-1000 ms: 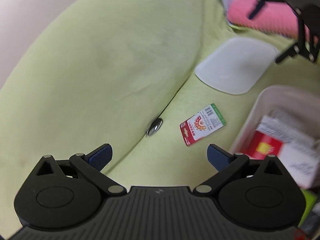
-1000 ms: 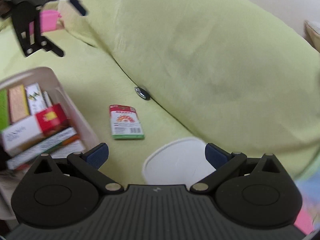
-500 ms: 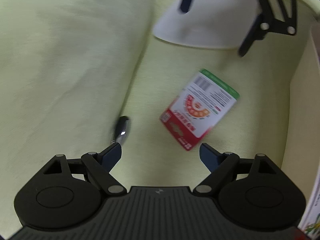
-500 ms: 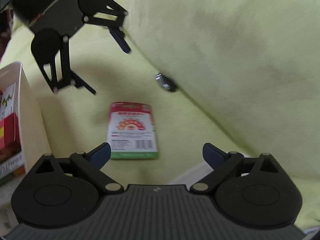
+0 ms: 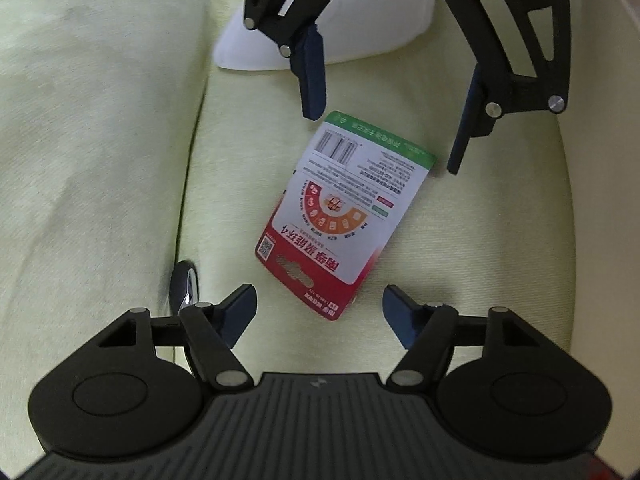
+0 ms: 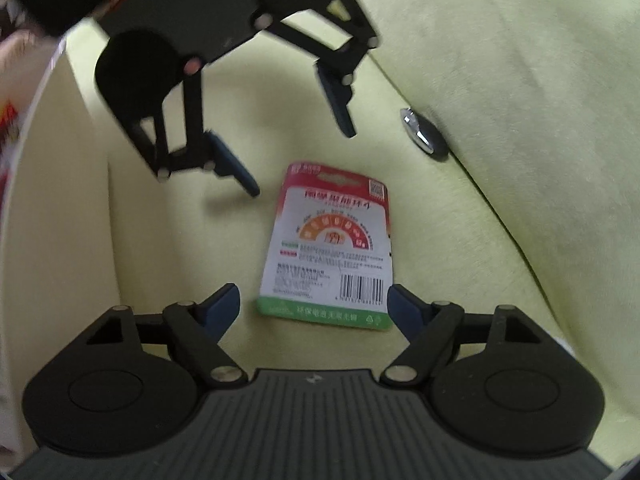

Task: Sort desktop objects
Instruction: 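Move both grippers toward the red floss card on the sofa, then close the left gripper on the edge of the red floss card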

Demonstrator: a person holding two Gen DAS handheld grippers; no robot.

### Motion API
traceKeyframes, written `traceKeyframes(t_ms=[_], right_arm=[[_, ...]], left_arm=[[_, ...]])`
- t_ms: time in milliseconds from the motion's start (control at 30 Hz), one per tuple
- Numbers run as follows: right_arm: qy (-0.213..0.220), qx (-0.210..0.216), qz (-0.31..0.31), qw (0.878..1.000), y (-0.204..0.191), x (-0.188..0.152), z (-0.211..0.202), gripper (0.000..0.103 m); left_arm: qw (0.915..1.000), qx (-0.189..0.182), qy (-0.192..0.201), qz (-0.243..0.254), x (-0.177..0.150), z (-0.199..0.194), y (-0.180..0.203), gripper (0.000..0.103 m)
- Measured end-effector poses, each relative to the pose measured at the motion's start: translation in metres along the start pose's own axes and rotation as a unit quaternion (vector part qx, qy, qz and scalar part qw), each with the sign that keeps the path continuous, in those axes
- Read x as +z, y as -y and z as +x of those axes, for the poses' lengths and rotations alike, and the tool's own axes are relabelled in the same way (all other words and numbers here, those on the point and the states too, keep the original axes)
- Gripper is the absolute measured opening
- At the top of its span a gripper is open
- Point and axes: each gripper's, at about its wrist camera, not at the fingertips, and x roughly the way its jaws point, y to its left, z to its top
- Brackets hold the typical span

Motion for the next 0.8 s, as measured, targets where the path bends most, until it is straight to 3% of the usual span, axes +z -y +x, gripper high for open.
traceKeyframes(t_ms=[67, 133, 200, 267, 400, 500, 667, 800], right_arm=[[-0.008, -0.012, -0.02, 1.0, -0.007, -0.004, 0.003, 0.069], [0.01, -0.019, -0.012, 1.0, -0.008, -0.007, 0.0, 0.06], [0.021, -0.039, 0.0, 0.999, -0.008, -0.009, -0.001, 0.037], [0.029, -0.06, 0.012, 0.998, -0.006, -0.01, -0.002, 0.03], [0.046, -0.088, 0.04, 0.994, 0.001, -0.011, -0.006, 0.029], [0.051, -0.12, 0.038, 0.991, 0.003, -0.011, -0.006, 0.029], [0.036, -0.124, 0.015, 0.992, -0.008, -0.011, -0.004, 0.029], [0.048, -0.096, 0.009, 0.994, -0.019, -0.008, -0.01, 0.048]], left_arm=[[1.0, 0.002, -0.002, 0.005, 0.001, 0.004, 0.002, 0.071], [1.0, 0.004, 0.003, 0.005, 0.001, 0.006, 0.002, 0.071], [0.9999, 0.005, 0.011, -0.001, 0.001, 0.005, 0.0, 0.071], [0.9998, 0.004, 0.016, -0.012, 0.001, 0.005, -0.004, 0.058], [0.9993, 0.01, 0.014, -0.032, 0.002, 0.007, -0.013, 0.052], [0.9984, 0.03, 0.009, -0.047, 0.0, 0.01, -0.021, 0.039], [0.9974, 0.049, 0.006, -0.053, -0.005, 0.012, -0.028, 0.037], [0.9979, 0.061, 0.006, -0.019, -0.006, 0.014, -0.019, 0.037]])
